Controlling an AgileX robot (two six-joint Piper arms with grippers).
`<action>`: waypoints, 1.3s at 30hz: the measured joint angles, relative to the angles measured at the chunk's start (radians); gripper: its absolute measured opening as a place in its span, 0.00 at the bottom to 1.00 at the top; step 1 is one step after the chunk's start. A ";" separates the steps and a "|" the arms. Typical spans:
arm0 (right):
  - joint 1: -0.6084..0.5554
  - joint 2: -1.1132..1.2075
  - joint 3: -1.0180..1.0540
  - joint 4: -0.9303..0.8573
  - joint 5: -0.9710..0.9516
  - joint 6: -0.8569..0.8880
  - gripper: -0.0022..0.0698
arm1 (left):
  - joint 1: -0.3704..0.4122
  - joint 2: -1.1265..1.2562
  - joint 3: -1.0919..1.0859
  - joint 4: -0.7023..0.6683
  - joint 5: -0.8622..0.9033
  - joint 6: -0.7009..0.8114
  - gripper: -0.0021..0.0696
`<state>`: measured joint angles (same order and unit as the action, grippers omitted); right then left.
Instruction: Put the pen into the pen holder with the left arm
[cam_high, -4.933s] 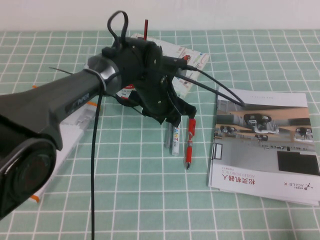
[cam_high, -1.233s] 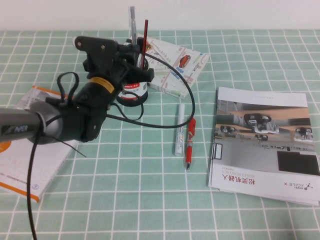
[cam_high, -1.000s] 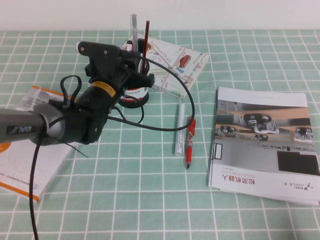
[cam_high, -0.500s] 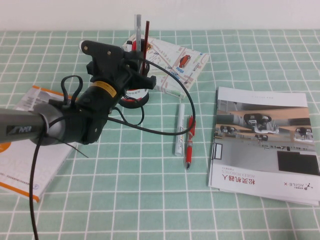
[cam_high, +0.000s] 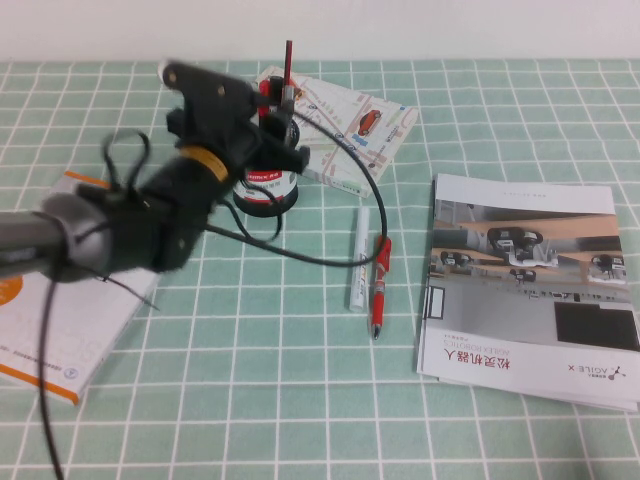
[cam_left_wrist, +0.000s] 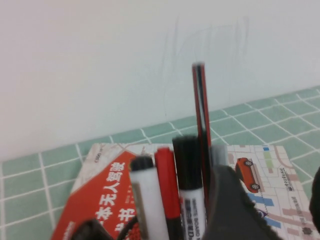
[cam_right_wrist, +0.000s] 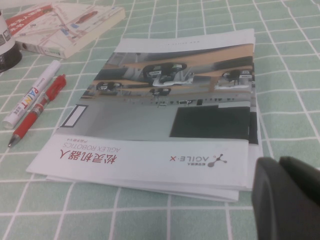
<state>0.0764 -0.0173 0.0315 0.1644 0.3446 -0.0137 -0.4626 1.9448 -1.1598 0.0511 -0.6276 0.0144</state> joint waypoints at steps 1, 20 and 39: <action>0.000 0.000 0.000 0.000 0.000 0.000 0.00 | 0.000 -0.033 0.000 0.000 0.049 0.005 0.44; 0.000 0.000 0.000 0.000 0.000 0.000 0.00 | 0.000 -0.859 0.483 0.000 0.448 -0.183 0.03; 0.000 0.000 0.000 0.000 0.000 0.000 0.00 | 0.003 -1.296 0.737 0.033 0.726 -0.218 0.03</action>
<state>0.0764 -0.0173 0.0315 0.1644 0.3446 -0.0137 -0.4599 0.6491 -0.4227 0.0842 0.0983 -0.2037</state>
